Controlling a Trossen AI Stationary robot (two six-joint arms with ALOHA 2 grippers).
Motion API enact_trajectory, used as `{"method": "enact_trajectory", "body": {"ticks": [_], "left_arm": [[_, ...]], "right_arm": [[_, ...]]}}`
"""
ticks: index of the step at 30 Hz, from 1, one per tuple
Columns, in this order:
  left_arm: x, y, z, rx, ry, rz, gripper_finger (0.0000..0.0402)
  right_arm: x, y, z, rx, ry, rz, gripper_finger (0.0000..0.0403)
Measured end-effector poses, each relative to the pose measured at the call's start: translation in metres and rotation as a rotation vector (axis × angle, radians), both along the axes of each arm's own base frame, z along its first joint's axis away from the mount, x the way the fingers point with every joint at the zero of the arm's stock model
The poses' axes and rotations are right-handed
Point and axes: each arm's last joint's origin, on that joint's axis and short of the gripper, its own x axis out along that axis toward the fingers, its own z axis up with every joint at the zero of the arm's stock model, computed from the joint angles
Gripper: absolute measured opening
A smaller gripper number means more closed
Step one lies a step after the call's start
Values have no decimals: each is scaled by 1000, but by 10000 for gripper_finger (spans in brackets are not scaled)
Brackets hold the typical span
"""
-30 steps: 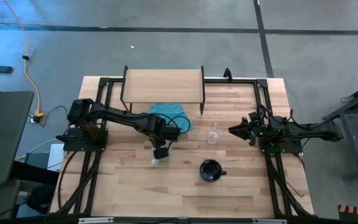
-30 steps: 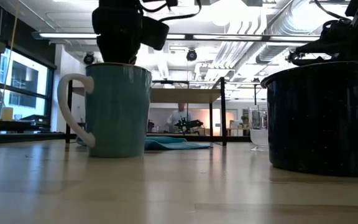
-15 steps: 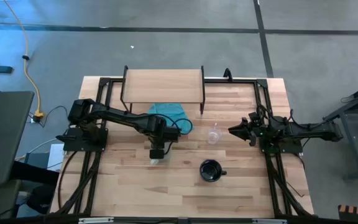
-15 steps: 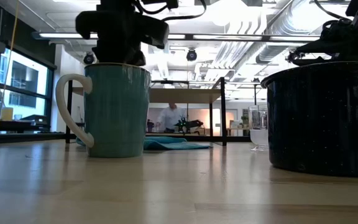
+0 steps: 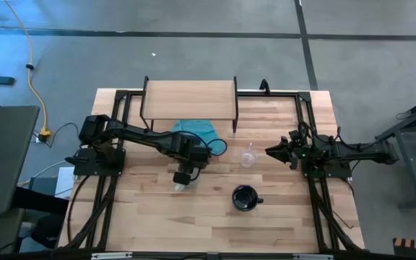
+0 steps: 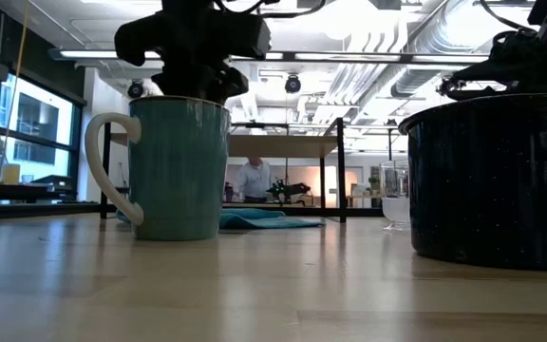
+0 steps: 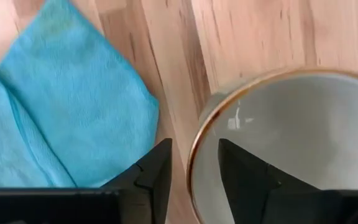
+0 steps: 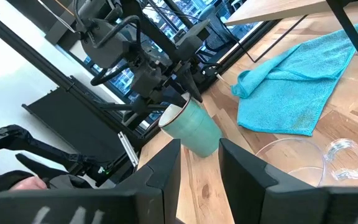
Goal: Stack small to large cups/mugs on shelf
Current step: Put the light blue mug on the shelf
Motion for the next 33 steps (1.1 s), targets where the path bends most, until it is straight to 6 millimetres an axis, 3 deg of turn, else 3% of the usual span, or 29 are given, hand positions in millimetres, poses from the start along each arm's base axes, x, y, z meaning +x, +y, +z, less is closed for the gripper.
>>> {"method": "enact_trajectory", "body": {"ticks": [8, 19, 33], "left_arm": [[1, 0, 1, 16, 1, -117, 88], [0, 0, 4, 32, 3, -157, 11], [-8, 26, 1, -78, 42, 281, 10]], "right_arm": [[0, 0, 0, 0, 0, 0, 101], [0, 0, 0, -8, 0, 0, 101], [0, 0, 0, -15, 0, 0, 101]]}}
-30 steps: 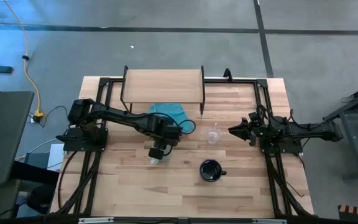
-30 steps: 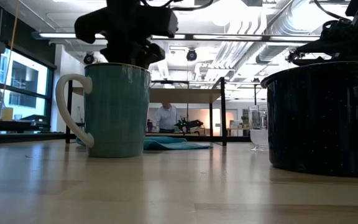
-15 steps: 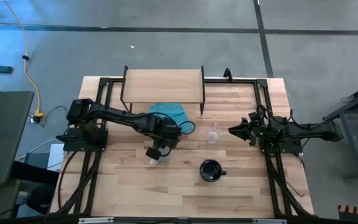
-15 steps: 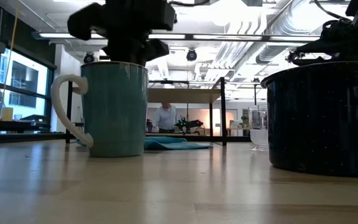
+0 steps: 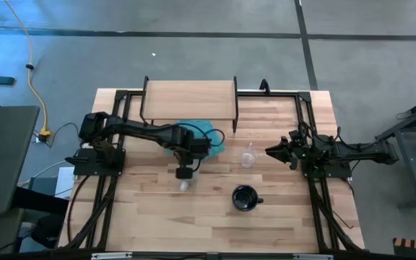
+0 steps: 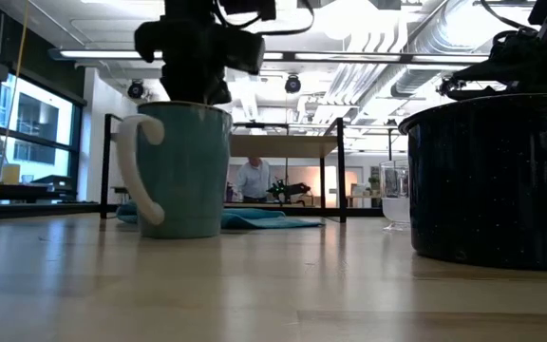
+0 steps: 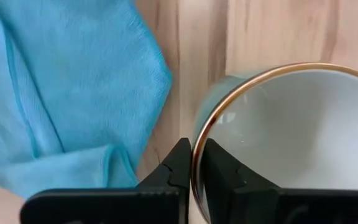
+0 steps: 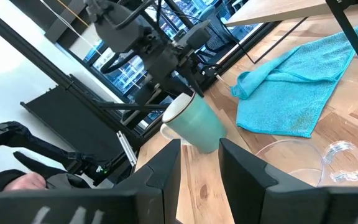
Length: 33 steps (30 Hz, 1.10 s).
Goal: Stack small to large cups/mugs on shelf
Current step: Put the light blue mug on the shelf
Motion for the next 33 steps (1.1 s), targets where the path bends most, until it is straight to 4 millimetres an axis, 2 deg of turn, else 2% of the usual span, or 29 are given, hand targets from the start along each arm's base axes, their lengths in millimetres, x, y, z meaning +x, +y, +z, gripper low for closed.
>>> {"method": "enact_trajectory", "body": {"ticks": [3, 11, 21, 27, 33], "left_arm": [[0, 2, 0, -13, -3, 69, 10], [0, 1, 0, -28, -6, 102, 17], [0, 1, -3, -32, 1, 147, 64], [0, 1, -3, -19, 7, 96, 79], [-1, 1, -2, -18, 13, 41, 76]], "right_arm": [[0, 0, 0, 0, 0, 0, 101], [0, 0, 0, 0, 0, 0, 101], [0, 0, 0, 8, 0, 0, 101], [0, 0, 0, 19, 0, -1, 101], [0, 0, 0, 24, 0, -1, 101]]}}
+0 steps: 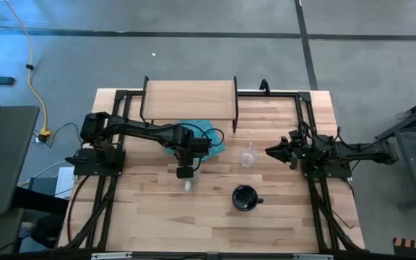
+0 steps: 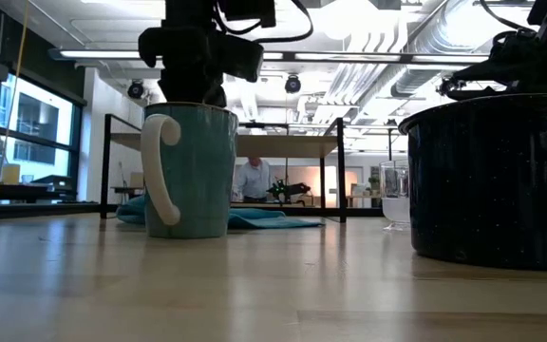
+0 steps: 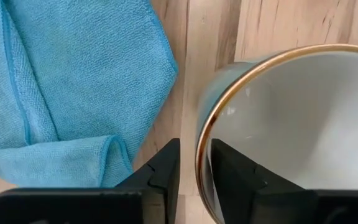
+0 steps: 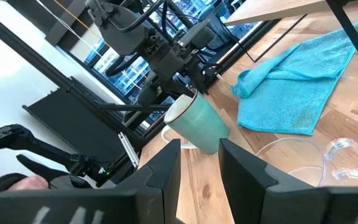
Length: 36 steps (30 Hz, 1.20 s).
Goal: Stack small to large cups/mugs on shelf
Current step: Put the light blue mug on the shelf
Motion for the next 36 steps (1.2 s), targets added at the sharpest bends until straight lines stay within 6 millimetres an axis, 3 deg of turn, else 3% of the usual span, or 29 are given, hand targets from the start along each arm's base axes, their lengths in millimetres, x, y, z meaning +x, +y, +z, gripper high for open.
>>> {"method": "enact_trajectory", "body": {"ticks": [14, 21, 36], "left_arm": [[-3, 0, 0, -8, 33, -59, 50], [-4, -1, 2, -9, 33, -62, 10], [-8, -3, 1, -87, 78, -48, 8]], "right_arm": [[0, 0, 0, -8, 0, 0, 101], [0, 0, 0, -8, 0, 0, 101], [0, 0, 0, -8, 0, 0, 101]]}}
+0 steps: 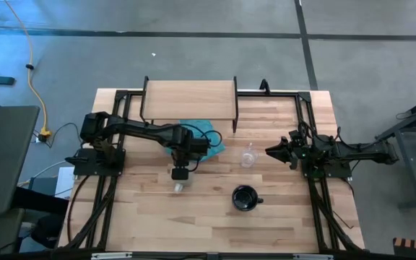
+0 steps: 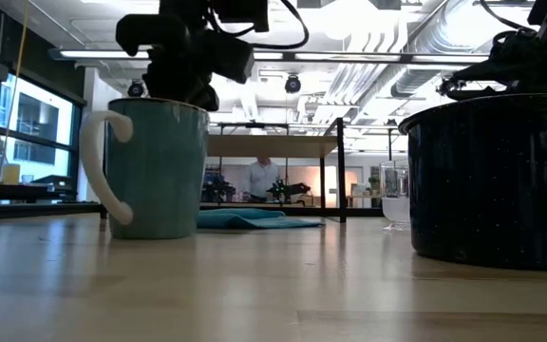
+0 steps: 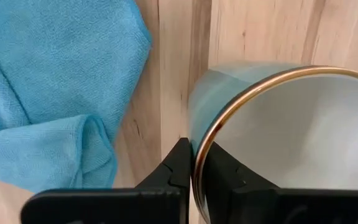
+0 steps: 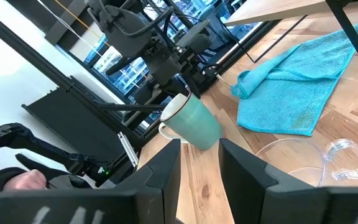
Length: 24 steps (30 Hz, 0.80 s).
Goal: Stack small to large cups/mugs on shelf
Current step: Put the light blue mug on the shelf
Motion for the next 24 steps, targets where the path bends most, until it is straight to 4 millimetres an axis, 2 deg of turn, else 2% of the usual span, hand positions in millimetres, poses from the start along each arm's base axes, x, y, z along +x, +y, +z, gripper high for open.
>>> {"method": "enact_trajectory", "body": {"ticks": [8, 11, 20, 24], "left_arm": [[-12, 3, 14, -11, 7, 6, 7], [-21, 9, 23, -62, 8, 37, 7], [-47, 31, 53, -66, -5, 116, 6], [-54, 45, 75, -45, 15, 129, 6]], "right_arm": [[0, 0, 0, 0, 1, 0, 101], [0, 0, 0, 0, 0, 0, 101], [0, 0, 0, 0, 1, 0, 101], [0, 0, 0, -3, 1, 0, 101]]}}
